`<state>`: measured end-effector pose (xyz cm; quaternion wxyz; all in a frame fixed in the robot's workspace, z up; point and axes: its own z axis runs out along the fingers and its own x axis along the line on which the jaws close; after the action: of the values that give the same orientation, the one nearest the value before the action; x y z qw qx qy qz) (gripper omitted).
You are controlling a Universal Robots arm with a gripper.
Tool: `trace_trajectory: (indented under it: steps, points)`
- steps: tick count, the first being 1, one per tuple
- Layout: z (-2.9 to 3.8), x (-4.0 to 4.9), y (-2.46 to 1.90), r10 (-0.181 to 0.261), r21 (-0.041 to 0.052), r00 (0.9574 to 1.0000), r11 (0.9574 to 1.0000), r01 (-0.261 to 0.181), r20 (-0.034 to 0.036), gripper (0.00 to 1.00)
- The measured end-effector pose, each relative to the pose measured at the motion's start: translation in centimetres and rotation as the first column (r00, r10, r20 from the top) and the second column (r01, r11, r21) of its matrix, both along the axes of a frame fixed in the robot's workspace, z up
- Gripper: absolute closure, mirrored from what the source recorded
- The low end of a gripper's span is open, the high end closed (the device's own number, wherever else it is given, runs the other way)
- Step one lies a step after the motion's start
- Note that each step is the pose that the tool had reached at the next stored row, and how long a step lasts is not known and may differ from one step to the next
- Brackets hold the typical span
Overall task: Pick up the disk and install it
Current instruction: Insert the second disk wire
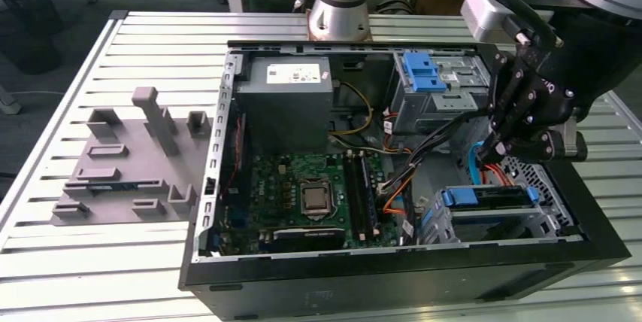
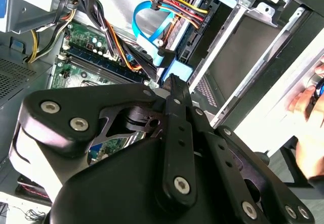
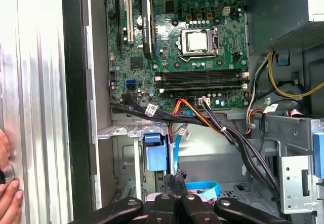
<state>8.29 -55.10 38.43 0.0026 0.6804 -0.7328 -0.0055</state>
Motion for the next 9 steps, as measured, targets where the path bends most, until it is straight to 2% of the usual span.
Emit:
trace_trajectory:
  steps: [9]
  points:
    - [0.87,0.01,0.18,0.0,0.002,1.0,1.0,0.0,0.0,0.89]
